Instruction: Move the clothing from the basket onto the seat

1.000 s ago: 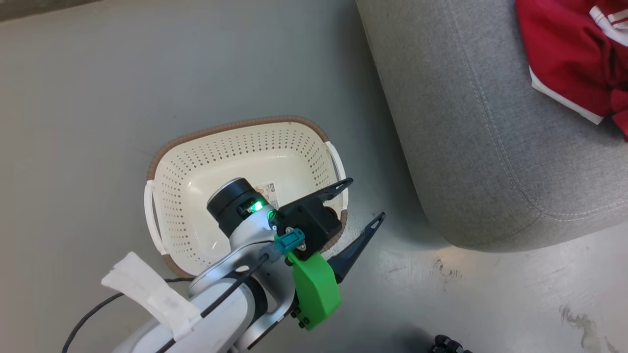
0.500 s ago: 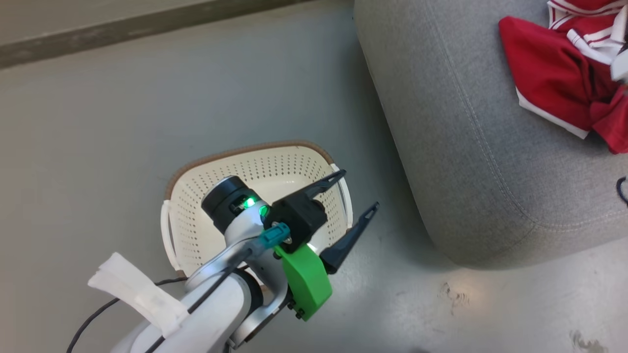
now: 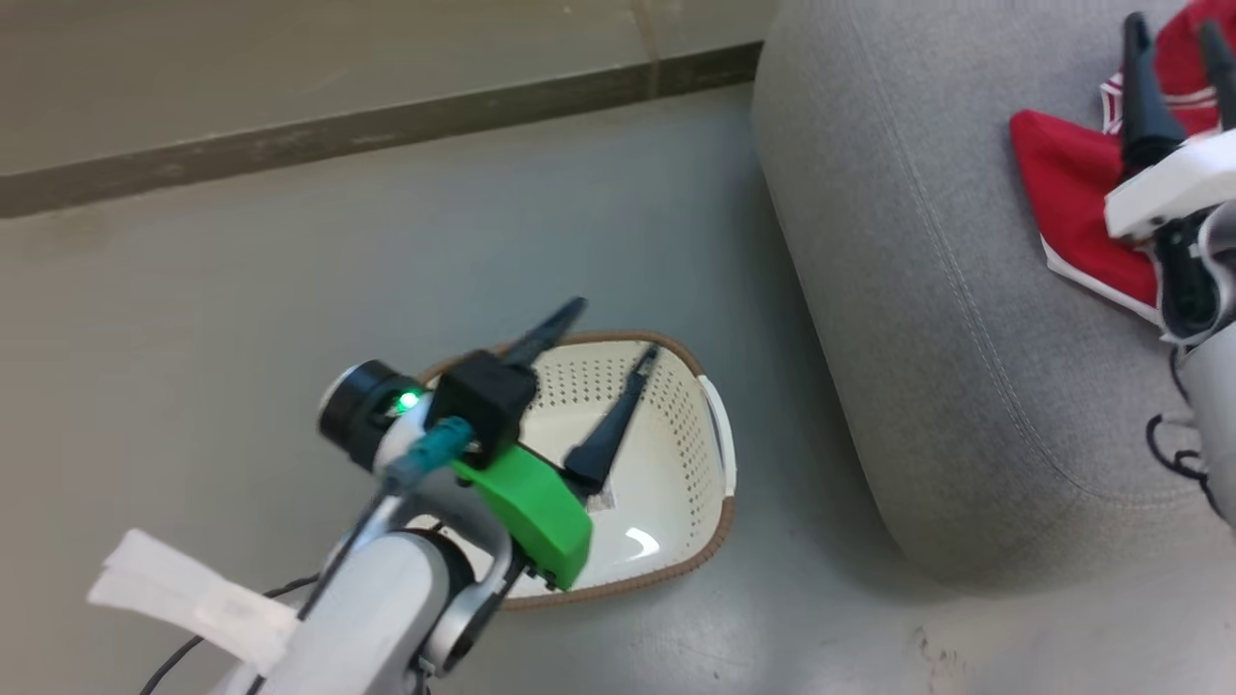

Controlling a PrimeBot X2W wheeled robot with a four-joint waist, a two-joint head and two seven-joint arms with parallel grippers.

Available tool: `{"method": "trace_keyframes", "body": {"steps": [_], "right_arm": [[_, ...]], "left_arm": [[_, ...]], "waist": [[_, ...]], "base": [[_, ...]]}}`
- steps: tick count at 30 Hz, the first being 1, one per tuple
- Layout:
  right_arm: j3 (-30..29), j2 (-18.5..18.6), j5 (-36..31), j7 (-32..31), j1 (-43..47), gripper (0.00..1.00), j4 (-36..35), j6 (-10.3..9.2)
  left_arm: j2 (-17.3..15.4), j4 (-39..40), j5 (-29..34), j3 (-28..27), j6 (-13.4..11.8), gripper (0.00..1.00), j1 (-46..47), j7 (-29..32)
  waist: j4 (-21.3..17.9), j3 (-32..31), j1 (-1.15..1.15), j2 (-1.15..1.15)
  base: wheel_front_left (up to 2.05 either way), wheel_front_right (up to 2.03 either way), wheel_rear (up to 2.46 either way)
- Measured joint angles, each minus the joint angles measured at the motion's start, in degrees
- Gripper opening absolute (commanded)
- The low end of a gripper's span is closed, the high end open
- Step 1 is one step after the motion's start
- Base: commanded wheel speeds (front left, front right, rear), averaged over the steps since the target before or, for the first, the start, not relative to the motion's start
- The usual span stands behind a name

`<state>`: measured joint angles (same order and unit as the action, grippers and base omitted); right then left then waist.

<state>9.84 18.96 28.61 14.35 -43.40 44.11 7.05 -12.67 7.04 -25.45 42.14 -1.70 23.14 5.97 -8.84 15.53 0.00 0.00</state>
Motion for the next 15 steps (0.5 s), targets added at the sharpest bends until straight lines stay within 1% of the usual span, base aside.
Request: {"method": "trace_keyframes", "body": {"steps": [1, 7, 12, 15], "right_arm": [[0.0, 0.0, 0.0, 0.0, 0.0, 1.00, 0.0, 0.00], [-0.1, -1.7, -1.0, 0.0, 4.4, 1.00, -6.3, 0.00], [0.5, -4.1, -2.0, 0.1, 8.6, 1.00, -11.2, 0.00], [1.4, -4.7, -3.5, 0.1, 11.5, 1.00, -13.1, 0.00]], "left_arm": [[0.0, 0.0, 0.0, 0.0, 0.0, 1.00, 0.0, 0.0], [-0.5, -1.0, -1.6, -4.7, -3.4, 1.00, -3.0, -2.3], [-1.1, -1.8, -1.7, -9.1, -4.4, 1.00, -5.8, -4.2], [-1.6, -2.7, -1.6, -11.9, -5.0, 1.00, -7.7, -5.2]], "waist": [[0.0, 0.0, 0.00, 0.00], [1.9, -2.4, 0.00, 0.00], [3.2, -4.3, 0.00, 0.00], [3.8, -5.3, 0.00, 0.00]], "base": [[0.00, 0.00, 0.00], [0.00, 0.00, 0.00], [0.00, 0.00, 0.00], [0.00, 0.00, 0.00]]}}
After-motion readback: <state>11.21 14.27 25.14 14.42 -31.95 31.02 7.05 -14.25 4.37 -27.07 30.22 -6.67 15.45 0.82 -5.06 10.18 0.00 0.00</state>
